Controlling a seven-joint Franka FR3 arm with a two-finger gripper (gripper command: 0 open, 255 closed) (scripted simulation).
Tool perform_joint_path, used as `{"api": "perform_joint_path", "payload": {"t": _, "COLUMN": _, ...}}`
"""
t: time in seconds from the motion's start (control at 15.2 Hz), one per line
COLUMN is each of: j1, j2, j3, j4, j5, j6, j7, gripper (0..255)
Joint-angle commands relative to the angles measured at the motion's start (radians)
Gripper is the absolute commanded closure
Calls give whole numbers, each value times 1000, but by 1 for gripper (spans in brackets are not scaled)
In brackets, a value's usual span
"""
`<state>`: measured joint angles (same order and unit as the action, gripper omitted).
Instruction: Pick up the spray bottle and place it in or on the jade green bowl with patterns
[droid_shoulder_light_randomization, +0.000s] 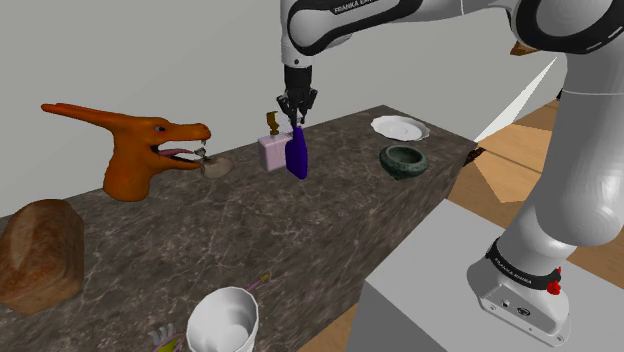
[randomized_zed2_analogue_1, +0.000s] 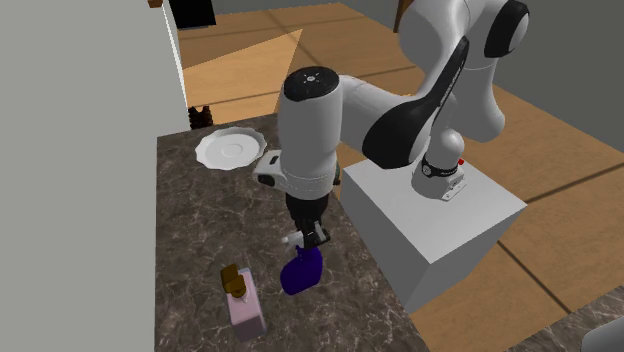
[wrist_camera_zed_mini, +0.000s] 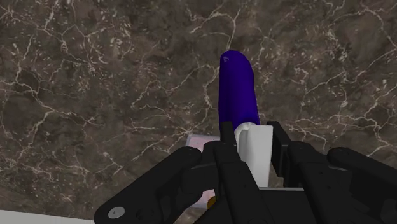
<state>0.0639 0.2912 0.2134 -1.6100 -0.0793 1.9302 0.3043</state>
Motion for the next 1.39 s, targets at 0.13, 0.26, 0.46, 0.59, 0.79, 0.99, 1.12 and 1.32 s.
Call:
{"api": "perform_joint_path", "payload": {"t": 0.13, "j1": 2, "j2": -6, "j3": 1, "j4": 50, "j5": 2, "j6": -56, "j7": -1, "gripper": 255}}
{"api": "perform_joint_path", "payload": {"t": 0.26, "j1": 2, "j2": -8, "j3": 2, "j4": 75, "j5": 3, "j6": -82, "j7": -2, "gripper": 255}}
{"api": "perform_joint_path", "payload": {"t": 0.46, "j1": 3, "j2": -8, "j3": 3, "j4": 114, "j5": 4, "j6": -122, "j7": -4, "gripper": 255}}
{"api": "perform_joint_path", "payload": {"t": 0.59, "j1": 4, "j2": -7, "j3": 3, "j4": 142, "j5": 4, "j6": -149, "j7": -4, "gripper": 255}}
{"api": "perform_joint_path", "payload": {"t": 0.79, "j1": 6, "j2": -4, "j3": 4, "j4": 187, "j5": 3, "j6": -191, "j7": -5, "gripper": 255}}
{"api": "perform_joint_path", "payload": {"t": 0.99, "j1": 9, "j2": 2, "j3": 4, "j4": 236, "j5": 2, "j6": -234, "j7": -5, "gripper": 255}}
{"api": "perform_joint_path", "payload": {"t": 1.12, "j1": 11, "j2": 8, "j3": 4, "j4": 272, "j5": 1, "j6": -264, "j7": -6, "gripper": 255}}
{"api": "perform_joint_path", "payload": {"t": 1.32, "j1": 14, "j2": 19, "j3": 5, "j4": 329, "j5": -1, "j6": -310, "j7": -6, "gripper": 255}}
